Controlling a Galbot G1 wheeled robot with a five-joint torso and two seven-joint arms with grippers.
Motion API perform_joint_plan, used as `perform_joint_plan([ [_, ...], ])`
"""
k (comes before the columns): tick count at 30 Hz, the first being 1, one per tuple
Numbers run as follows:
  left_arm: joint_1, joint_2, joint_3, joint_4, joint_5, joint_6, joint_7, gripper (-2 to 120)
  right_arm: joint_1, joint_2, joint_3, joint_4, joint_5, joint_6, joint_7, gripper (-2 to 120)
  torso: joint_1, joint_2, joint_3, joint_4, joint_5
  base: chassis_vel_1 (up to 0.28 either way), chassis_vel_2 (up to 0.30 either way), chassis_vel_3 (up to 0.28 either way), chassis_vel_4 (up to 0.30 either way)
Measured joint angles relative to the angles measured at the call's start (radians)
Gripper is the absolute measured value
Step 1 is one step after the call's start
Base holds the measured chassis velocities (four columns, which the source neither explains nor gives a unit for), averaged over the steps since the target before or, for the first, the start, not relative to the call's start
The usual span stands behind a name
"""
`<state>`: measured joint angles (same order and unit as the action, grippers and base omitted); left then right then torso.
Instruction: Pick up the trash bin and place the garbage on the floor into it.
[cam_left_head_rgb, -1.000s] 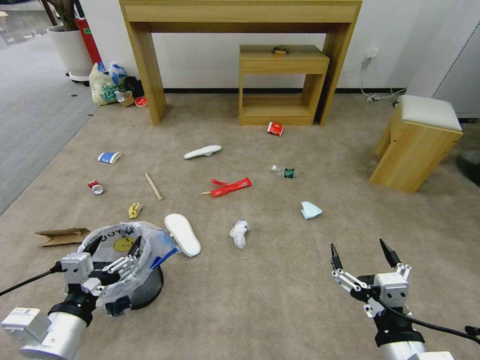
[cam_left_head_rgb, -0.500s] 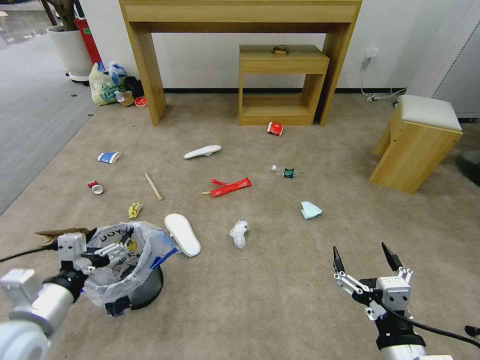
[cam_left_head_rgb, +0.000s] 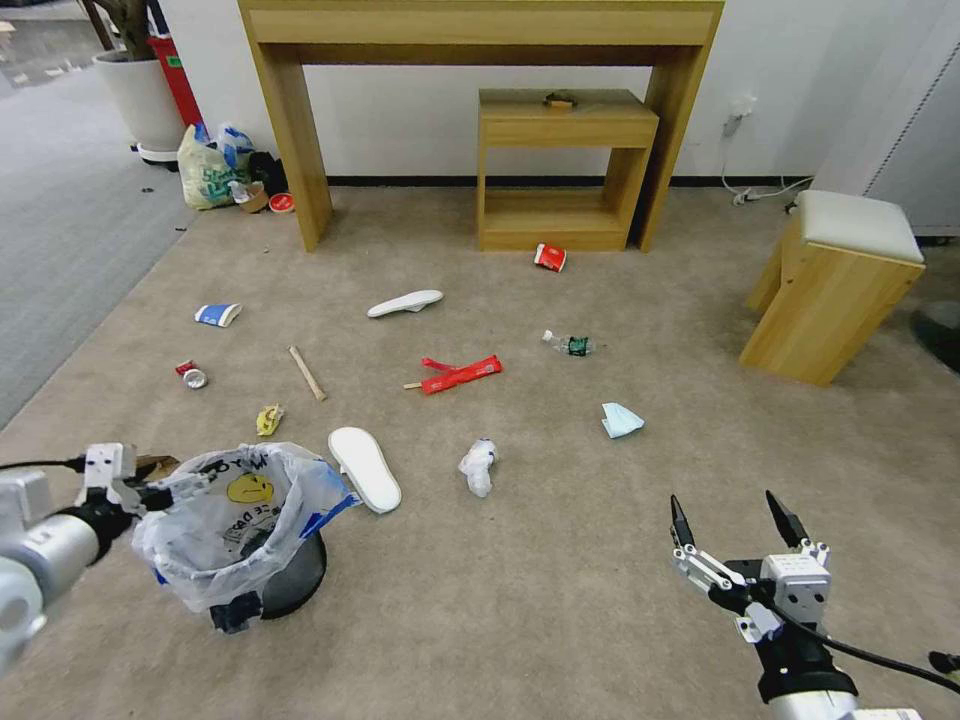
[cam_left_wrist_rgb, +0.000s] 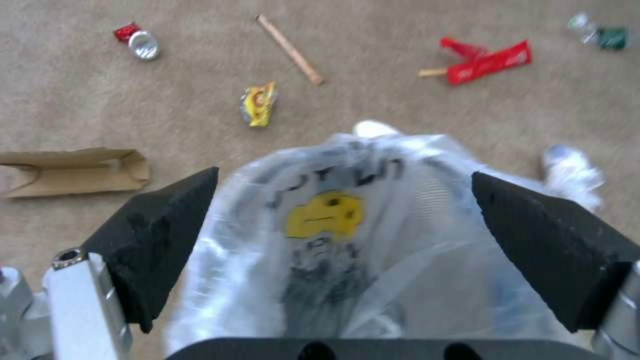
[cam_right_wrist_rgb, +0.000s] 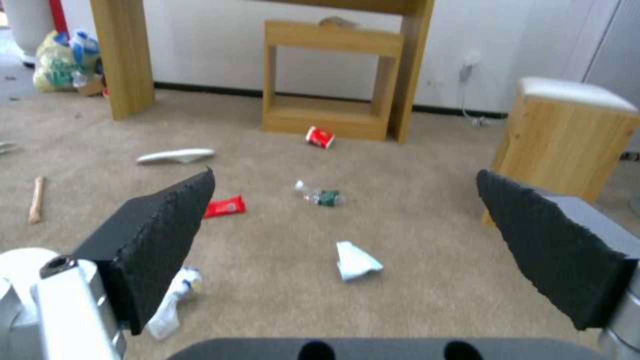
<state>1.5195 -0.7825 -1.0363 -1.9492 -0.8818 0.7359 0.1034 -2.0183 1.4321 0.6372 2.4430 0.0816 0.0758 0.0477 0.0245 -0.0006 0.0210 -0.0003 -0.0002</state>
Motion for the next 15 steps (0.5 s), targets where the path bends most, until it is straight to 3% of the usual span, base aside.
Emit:
perform_joint_plan([
  [1,-0.006,0.042,0.004,0.040,-0.001,0.005,0.034,100,0.007,0.002,-0.003,-0.005,0.004,-0.014,0.000,100,0.000,0.000,0.000,0.0000,0.0001,0.000,0.000,0.000,0.000],
  [2,-0.006,0.042,0.004,0.040,-0.001,0.005,0.034,100,0.007,0.002,-0.003,-0.005,0.004,-0.014,0.000,100,0.000,0.000,0.000,0.0000,0.0001,0.000,0.000,0.000,0.000],
  [4,-0.010,0.079,0.013,0.081,0.012,0.007,0.098,100,0.012,0.003,-0.004,-0.010,0.008,-0.029,0.000,100,0.000,0.000,0.000,0.0000,0.0000,0.000,0.000,0.000,0.000],
  [5,-0.017,0.109,0.024,0.126,0.063,0.007,0.183,100,0.016,0.003,-0.004,-0.013,0.012,-0.039,0.001,100,0.000,0.000,0.000,-0.0001,0.0000,0.000,0.000,0.000,0.000],
  [6,-0.017,0.109,0.024,0.126,0.063,0.007,0.183,100,0.016,0.003,-0.004,-0.013,0.012,-0.039,0.001,100,0.000,0.000,0.000,-0.0001,0.0000,0.000,0.000,0.000,0.000],
  [8,-0.026,0.139,0.042,0.190,0.108,0.007,0.261,100,0.025,0.003,-0.004,-0.022,0.024,-0.057,0.002,100,0.000,0.000,0.000,-0.0001,-0.0001,0.000,0.000,0.000,0.000],
  [15,-0.030,0.157,0.070,0.253,0.157,0.005,0.329,100,0.054,0.008,-0.005,-0.052,0.038,-0.098,0.002,100,0.000,0.000,0.000,-0.0001,-0.0001,0.000,0.000,0.000,0.000],
])
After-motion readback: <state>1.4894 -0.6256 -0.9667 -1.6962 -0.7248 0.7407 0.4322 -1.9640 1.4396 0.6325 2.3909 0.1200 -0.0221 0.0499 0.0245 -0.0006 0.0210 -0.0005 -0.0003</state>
